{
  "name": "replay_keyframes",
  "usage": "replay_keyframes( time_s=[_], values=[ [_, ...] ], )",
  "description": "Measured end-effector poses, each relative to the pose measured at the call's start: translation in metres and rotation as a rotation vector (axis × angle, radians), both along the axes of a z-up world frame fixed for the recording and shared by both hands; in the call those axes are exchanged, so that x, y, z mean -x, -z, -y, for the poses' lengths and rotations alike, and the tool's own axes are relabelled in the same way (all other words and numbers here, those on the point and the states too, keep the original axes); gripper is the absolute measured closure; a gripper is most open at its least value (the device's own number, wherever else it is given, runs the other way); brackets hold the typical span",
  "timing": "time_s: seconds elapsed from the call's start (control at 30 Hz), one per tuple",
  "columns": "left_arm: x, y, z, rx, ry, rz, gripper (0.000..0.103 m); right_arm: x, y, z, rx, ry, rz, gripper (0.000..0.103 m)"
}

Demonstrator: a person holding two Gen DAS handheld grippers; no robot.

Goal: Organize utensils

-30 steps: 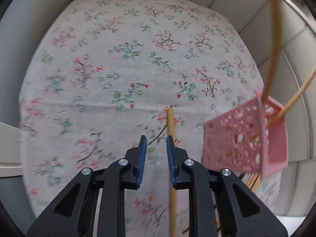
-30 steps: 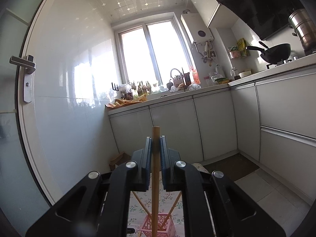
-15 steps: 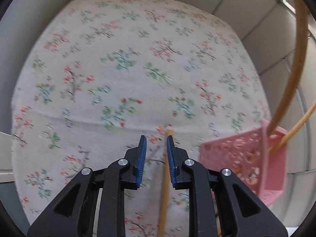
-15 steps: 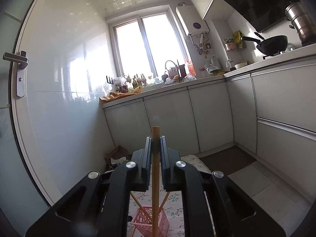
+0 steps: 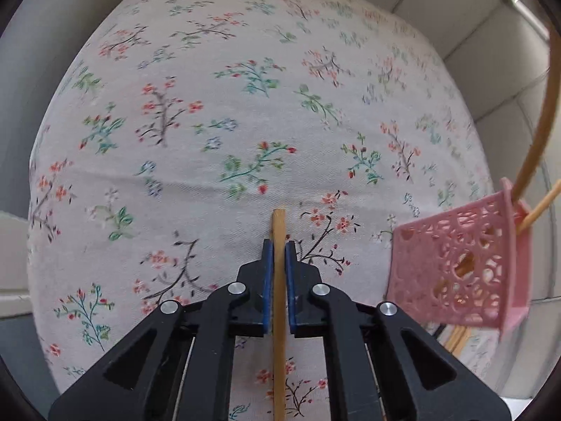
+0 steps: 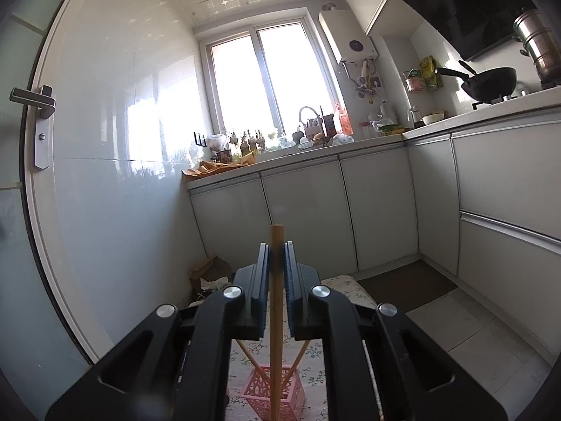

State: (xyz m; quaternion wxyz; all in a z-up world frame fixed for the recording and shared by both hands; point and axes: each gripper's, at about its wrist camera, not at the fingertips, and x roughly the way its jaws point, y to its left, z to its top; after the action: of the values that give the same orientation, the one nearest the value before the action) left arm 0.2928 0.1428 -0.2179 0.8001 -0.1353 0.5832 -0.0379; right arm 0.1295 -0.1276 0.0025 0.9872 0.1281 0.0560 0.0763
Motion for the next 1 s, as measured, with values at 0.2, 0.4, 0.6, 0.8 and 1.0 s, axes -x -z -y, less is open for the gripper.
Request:
replay_keyframes(
  time_s=[0.2, 0.4, 0.6, 0.8, 1.0],
  values=[
    [0.061, -0.069, -0.027, 0.158, -0.043, 0.299, 0.097, -0.001, -0.008, -0.005, -0.005, -0.005, 0.023, 0.094],
    [0.127, -0.145, -0.008, 0.146, 0.002, 0.532, 0.097, 0.017, -0.012, 0.003, -0.014, 0.003, 0.02, 0.094],
    [0.168, -0.213, 0.012, 0.123, 0.032, 0.721, 0.097, 0.029, -0.019, 0.01, -0.007, 0.024, 0.024, 0.094],
    [0.155, -0.267, 0.048, 0.11, 0.066, 0.887, 0.097, 0.033, -0.025, 0.018, -0.029, 0.039, 0.038, 0.094],
    [0.111, -0.27, 0.088, 0.049, 0.065, 0.96, 0.097, 0.021, -0.023, 0.023, -0.027, 0.044, 0.055, 0.094]
  ],
)
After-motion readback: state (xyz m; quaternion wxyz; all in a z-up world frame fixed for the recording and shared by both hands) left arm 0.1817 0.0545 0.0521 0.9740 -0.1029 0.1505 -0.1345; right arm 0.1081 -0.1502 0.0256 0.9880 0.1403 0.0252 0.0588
